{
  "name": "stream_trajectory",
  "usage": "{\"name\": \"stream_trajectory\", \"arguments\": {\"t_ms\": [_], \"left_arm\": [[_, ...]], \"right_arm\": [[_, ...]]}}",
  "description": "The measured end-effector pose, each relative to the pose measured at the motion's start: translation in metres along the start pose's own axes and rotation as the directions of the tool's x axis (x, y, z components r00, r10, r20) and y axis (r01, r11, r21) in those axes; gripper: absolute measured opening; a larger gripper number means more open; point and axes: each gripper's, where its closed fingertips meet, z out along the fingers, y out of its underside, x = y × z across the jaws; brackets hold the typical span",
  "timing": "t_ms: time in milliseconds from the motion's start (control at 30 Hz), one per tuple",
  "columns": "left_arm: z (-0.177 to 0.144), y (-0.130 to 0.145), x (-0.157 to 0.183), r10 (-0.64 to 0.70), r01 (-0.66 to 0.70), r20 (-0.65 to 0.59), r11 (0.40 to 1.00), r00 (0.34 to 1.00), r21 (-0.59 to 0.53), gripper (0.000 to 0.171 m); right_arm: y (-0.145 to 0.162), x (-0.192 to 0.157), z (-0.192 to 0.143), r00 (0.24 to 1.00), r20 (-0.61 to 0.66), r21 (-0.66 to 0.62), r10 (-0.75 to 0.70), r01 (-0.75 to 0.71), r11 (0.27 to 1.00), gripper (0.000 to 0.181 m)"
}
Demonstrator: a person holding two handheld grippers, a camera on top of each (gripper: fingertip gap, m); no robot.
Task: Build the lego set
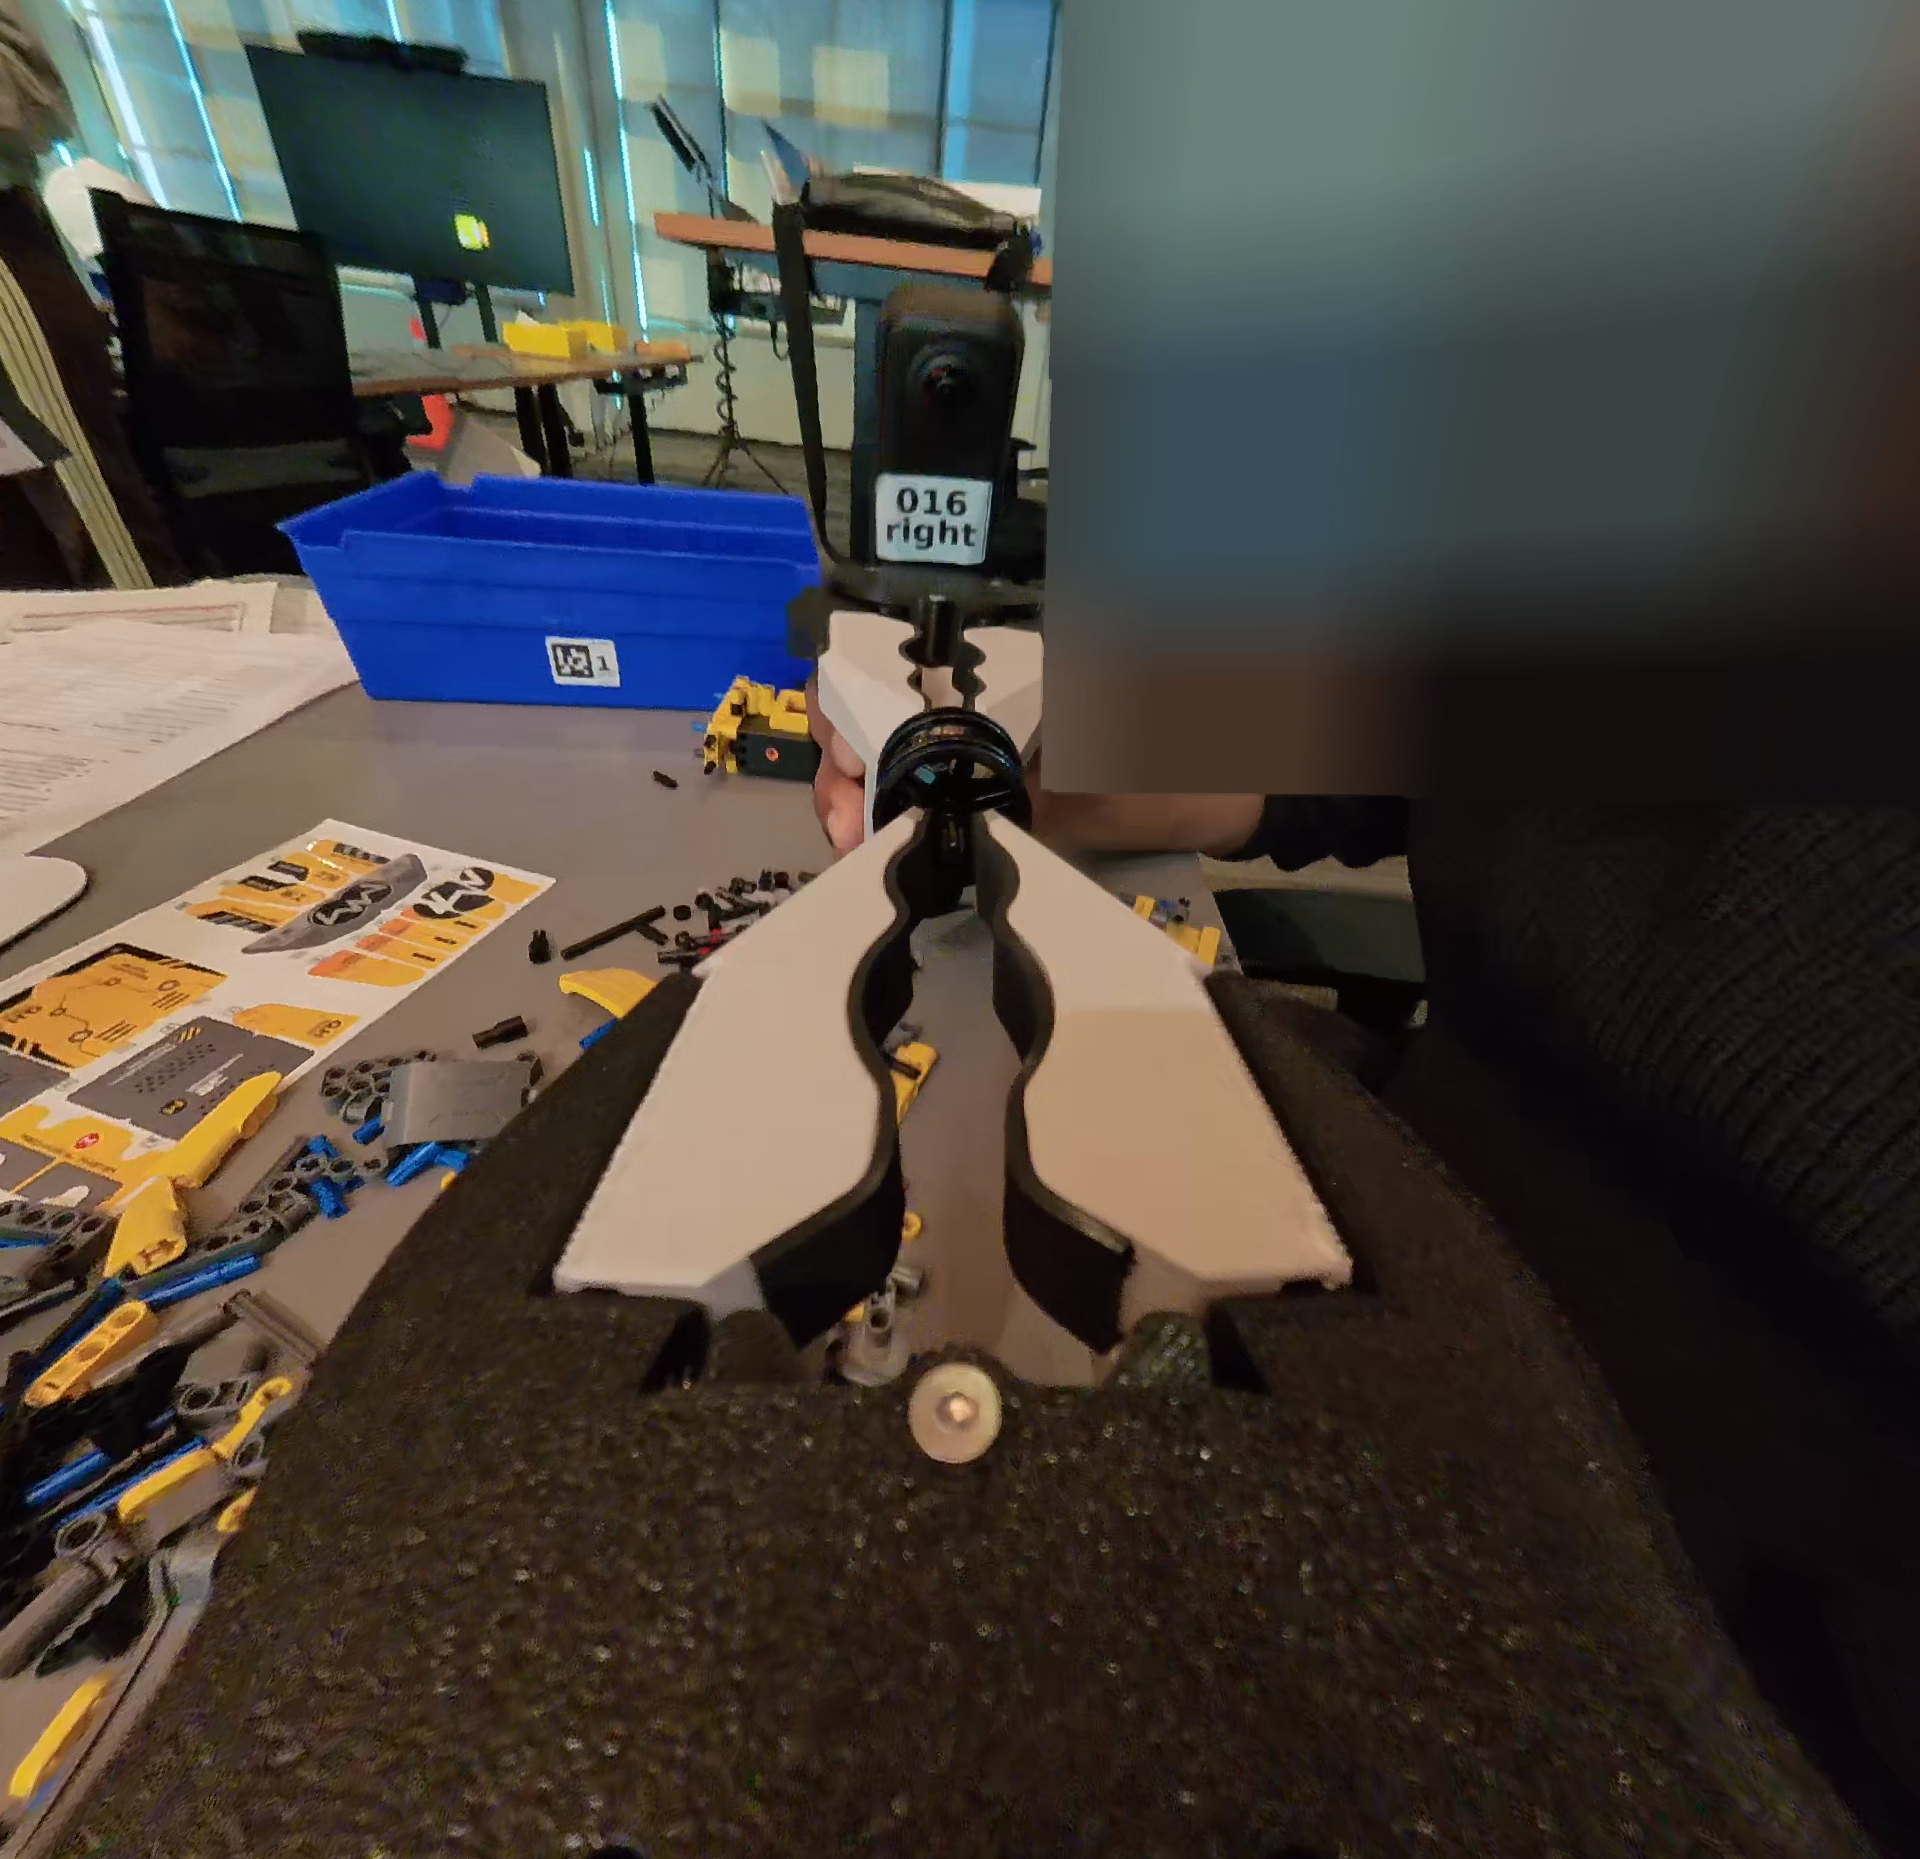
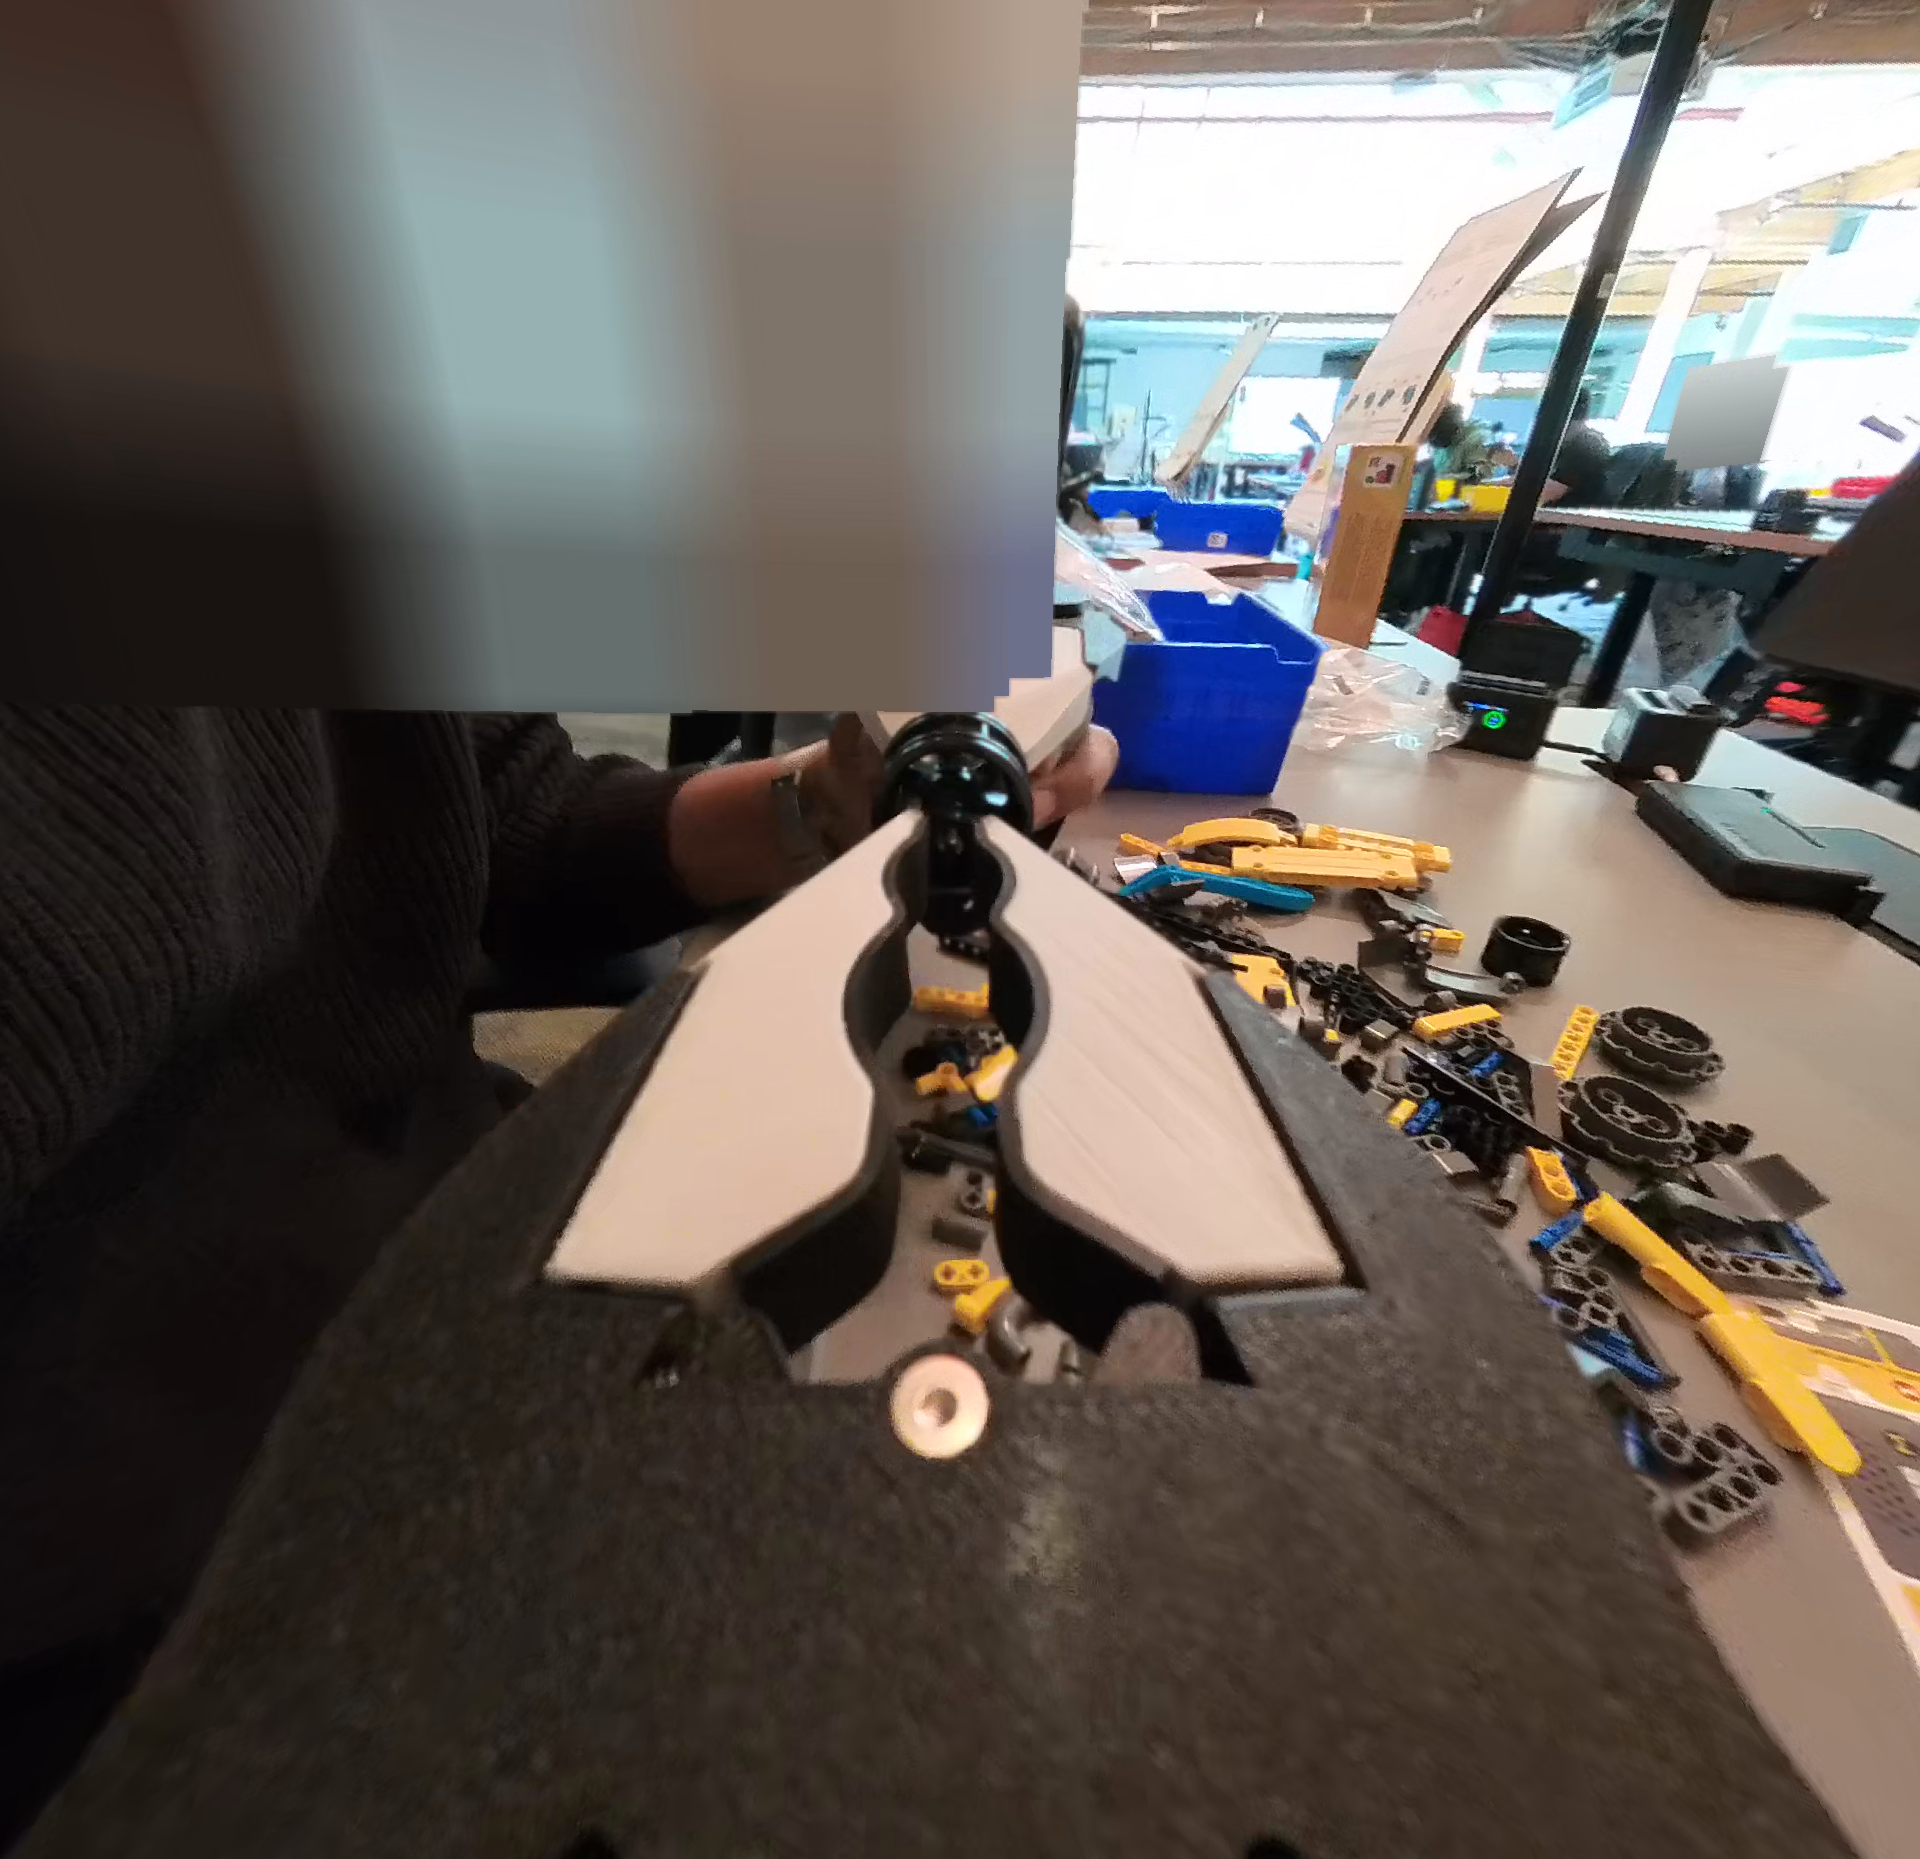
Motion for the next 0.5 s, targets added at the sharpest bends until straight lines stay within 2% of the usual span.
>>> {"name": "stream_trajectory", "arguments": {"t_ms": [100, 267, 433, 500], "left_arm": [[-0.002, -0.004, 0.000, 0.021, -0.021, 0.009, 0.999, 1.000, 0.025, 0.020], [-0.005, -0.011, -0.005, 0.047, -0.051, 0.053, 0.996, 0.997, 0.070, 0.021], [-0.004, -0.012, 0.001, 0.058, -0.060, 0.025, 0.995, 0.998, 0.078, 0.022], [-0.006, -0.013, 0.004, 0.062, -0.062, 0.005, 0.994, 0.998, 0.087, 0.016]], "right_arm": [[-0.010, 0.005, -0.007, 1.000, -0.008, 0.058, 0.025, -0.025, 0.998, 0.006], [-0.018, 0.008, -0.012, 0.999, -0.037, 0.086, 0.003, 0.000, 0.996, 0.006], [-0.012, 0.001, -0.007, 1.000, 0.007, 0.073, 0.017, -0.018, 0.997, 0.006], [-0.011, 0.002, -0.006, 1.000, 0.004, 0.070, 0.018, -0.019, 0.997, 0.006]]}}
